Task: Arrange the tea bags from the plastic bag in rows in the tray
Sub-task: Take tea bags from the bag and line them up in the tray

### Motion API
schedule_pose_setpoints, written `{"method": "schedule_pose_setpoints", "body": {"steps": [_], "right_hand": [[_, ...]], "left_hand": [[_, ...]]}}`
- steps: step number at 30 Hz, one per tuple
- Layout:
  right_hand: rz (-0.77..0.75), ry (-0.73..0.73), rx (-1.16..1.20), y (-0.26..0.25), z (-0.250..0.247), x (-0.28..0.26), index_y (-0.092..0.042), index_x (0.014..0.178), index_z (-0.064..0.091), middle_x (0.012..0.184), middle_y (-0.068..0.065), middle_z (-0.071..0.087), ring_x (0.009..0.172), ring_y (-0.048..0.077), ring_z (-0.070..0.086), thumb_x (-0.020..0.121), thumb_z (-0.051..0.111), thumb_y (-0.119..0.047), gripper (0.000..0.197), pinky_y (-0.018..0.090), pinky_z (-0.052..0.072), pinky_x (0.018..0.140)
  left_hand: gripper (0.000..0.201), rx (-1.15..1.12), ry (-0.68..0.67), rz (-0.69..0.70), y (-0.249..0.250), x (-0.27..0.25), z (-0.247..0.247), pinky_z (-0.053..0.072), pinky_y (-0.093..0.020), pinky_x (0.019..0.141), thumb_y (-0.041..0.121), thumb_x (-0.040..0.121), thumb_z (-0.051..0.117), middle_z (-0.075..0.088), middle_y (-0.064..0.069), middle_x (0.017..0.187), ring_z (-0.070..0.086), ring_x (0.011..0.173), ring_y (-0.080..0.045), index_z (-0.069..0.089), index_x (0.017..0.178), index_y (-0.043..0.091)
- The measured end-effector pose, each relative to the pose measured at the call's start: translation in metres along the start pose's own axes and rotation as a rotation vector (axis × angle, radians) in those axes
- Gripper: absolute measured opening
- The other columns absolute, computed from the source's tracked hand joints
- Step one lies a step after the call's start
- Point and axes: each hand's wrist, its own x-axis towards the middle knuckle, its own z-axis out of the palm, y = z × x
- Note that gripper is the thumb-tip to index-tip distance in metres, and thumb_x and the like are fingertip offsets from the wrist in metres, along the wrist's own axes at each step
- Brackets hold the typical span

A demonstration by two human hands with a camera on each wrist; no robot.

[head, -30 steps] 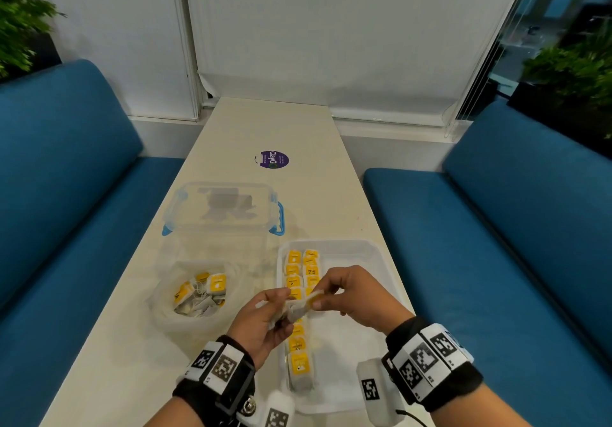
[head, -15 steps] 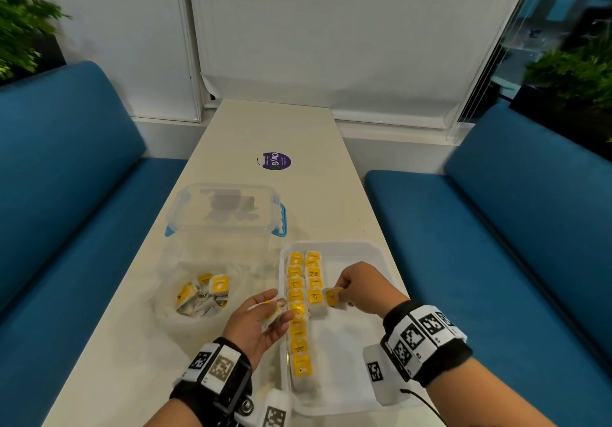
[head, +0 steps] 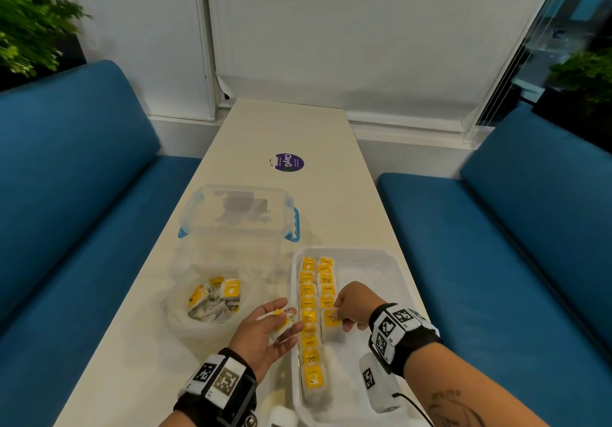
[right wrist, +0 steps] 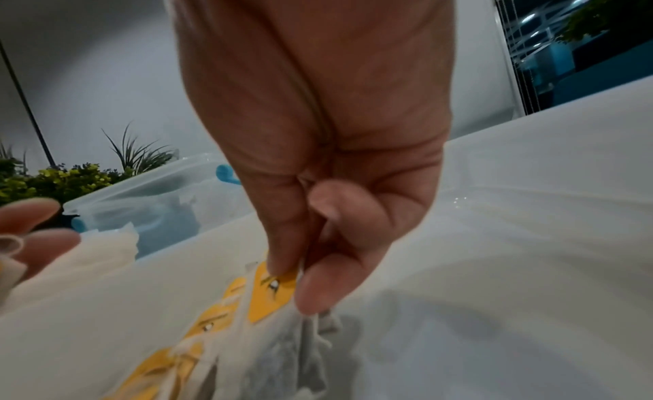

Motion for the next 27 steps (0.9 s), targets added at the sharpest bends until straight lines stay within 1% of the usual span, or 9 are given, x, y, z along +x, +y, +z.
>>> {"method": "schedule_pose_setpoints", "body": {"steps": [2,7,10,13,17,20,23,25,27], "right_hand": [[0.016,0.017,0.01,-0.001,0.001,0.005,-0.016,0.072,0.048,0.051,-0.001,0.056,0.049,0.011,0.047,0.092,0.056,-0.013,0.022,0.019,0.036,0.046],[0.008,0.082,0.013,-0.001,0.002,0.009,-0.016,0.067,0.043,0.062,0.0,0.054,0.053,0.011,0.051,0.088,0.063,-0.013,0.029,0.018,0.04,0.047],[-0.079,0.227,-0.011,0.002,0.003,0.008,-0.02,0.067,0.037,0.082,0.0,0.05,0.078,0.018,0.049,0.079,0.073,-0.018,0.038,0.022,0.039,0.061],[-0.215,0.357,0.119,-0.003,-0.001,-0.004,-0.021,0.07,0.042,0.076,-0.006,0.048,0.076,0.016,0.049,0.078,0.073,-0.02,0.032,0.018,0.033,0.054],[-0.404,0.186,0.3,-0.026,-0.009,-0.039,-0.018,0.065,0.056,0.062,-0.006,0.052,0.053,0.006,0.048,0.079,0.073,-0.019,0.022,0.014,0.037,0.045],[-0.45,0.045,0.285,-0.036,-0.006,-0.061,-0.012,0.085,0.063,0.06,-0.006,0.054,0.046,0.0,0.049,0.079,0.074,-0.022,0.016,0.007,0.032,0.037],[-0.441,0.022,0.224,-0.036,0.005,-0.063,-0.005,0.105,0.061,0.065,-0.006,0.05,0.054,0.004,0.049,0.076,0.077,-0.018,0.036,0.009,0.035,0.042],[-0.445,0.052,0.225,-0.033,0.01,-0.064,-0.004,0.105,0.061,0.064,-0.01,0.049,0.057,0.004,0.047,0.074,0.078,-0.012,0.037,0.013,0.037,0.05],[-0.457,0.058,0.279,-0.029,0.012,-0.066,-0.003,0.1,0.061,0.053,-0.017,0.053,0.051,-0.001,0.046,0.075,0.075,-0.005,0.029,0.012,0.035,0.048]], "left_hand": [[0.022,0.011,-0.008,0.002,0.0,0.001,-0.001,0.053,-0.025,0.056,-0.003,0.091,0.046,0.067,-0.01,0.1,0.07,0.07,-0.021,0.059,0.103,0.012],[0.031,0.002,-0.044,-0.008,0.0,0.001,-0.001,0.052,-0.029,0.06,-0.008,0.089,0.043,0.065,-0.011,0.107,0.067,0.087,-0.029,0.058,0.106,0.012],[0.034,-0.006,-0.07,-0.015,0.0,0.001,0.001,0.049,-0.032,0.068,-0.009,0.088,0.039,0.065,-0.01,0.109,0.067,0.089,-0.029,0.058,0.108,0.012],[0.034,-0.015,-0.086,-0.016,0.002,0.001,0.004,0.048,-0.032,0.068,-0.006,0.089,0.039,0.066,-0.007,0.109,0.069,0.085,-0.025,0.058,0.108,0.013],[0.028,-0.039,-0.095,-0.011,0.003,-0.002,0.011,0.046,-0.033,0.069,0.001,0.092,0.039,0.066,-0.007,0.107,0.065,0.091,-0.027,0.057,0.108,0.015],[0.025,-0.017,-0.098,0.006,0.002,-0.004,0.016,0.048,-0.031,0.069,0.013,0.097,0.04,0.065,-0.008,0.104,0.063,0.09,-0.024,0.059,0.111,0.016],[0.029,-0.025,-0.097,0.032,0.0,-0.006,0.021,0.047,-0.031,0.071,0.023,0.098,0.038,0.065,-0.008,0.106,0.06,0.085,-0.022,0.061,0.113,0.014],[0.033,-0.04,-0.104,0.036,-0.002,-0.008,0.024,0.045,-0.031,0.072,0.027,0.098,0.036,0.065,-0.009,0.106,0.059,0.082,-0.021,0.061,0.114,0.013],[0.037,-0.047,-0.107,0.029,-0.005,-0.01,0.025,0.044,-0.031,0.071,0.031,0.099,0.032,0.066,-0.01,0.103,0.059,0.08,-0.021,0.061,0.113,0.013]]}}
